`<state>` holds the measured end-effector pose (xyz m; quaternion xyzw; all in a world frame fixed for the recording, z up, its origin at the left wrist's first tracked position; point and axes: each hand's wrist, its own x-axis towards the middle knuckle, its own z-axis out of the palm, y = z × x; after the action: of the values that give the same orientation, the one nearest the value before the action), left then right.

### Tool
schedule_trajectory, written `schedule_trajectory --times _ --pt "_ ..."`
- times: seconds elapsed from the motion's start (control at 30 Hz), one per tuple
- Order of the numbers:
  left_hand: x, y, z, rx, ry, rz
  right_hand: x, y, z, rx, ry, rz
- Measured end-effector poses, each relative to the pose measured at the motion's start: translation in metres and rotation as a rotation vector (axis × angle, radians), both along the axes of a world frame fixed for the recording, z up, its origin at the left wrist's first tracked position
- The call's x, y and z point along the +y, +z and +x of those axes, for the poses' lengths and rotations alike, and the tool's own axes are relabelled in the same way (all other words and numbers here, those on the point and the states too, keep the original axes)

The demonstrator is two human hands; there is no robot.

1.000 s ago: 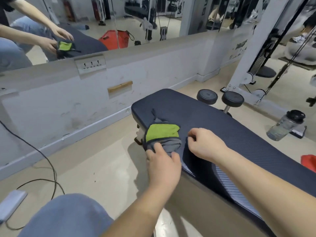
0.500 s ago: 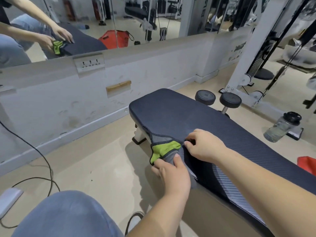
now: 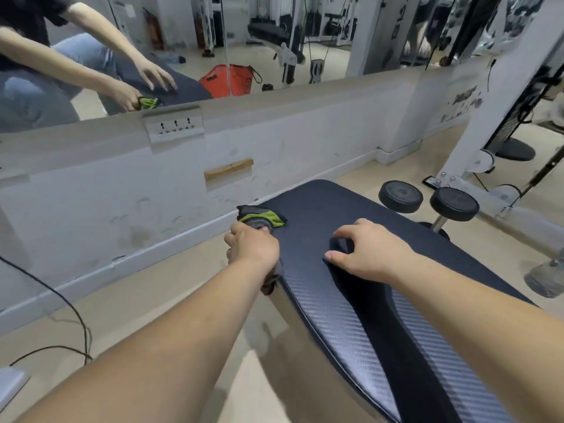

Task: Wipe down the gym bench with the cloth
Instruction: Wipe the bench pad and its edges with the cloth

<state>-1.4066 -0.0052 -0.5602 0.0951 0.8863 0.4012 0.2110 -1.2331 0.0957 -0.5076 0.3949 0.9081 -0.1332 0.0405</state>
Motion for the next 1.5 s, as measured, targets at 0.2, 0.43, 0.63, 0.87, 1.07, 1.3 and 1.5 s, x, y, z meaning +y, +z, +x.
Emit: schedule_trajectory --times 0.2,0.43,0.63,0.87,1.07,1.3,1.5 --pt "0.034 0.006 -0.073 0.316 -0.403 -0.182 0.031 -0.009 -0.008 0.042 0.012 -0.015" --pt "0.115 0.017 -0.098 0.306 -0.718 -0.233 0.081 -0.001 0.003 0.238 -0.078 -0.025" --pt "0.191 0.023 -0.063 0.349 -0.804 -0.226 0.106 -0.016 0.059 -0.003 -0.272 0.225" --pt "0.243 0.04 0.038 0.406 -1.159 -0.379 0.125 -0.011 0.13 0.108 -0.372 0.071" --pt "0.245 0.043 0.125 0.418 -1.37 -0.36 0.12 -0.016 0.196 0.129 -0.507 0.063" --pt "0.215 0.05 0.246 0.569 -1.627 -0.276 0.071 0.0 0.274 0.107 -0.574 -0.038" --pt "0.175 0.051 0.378 0.649 -1.82 -0.27 0.01 0.017 0.382 0.07 -0.737 0.046"
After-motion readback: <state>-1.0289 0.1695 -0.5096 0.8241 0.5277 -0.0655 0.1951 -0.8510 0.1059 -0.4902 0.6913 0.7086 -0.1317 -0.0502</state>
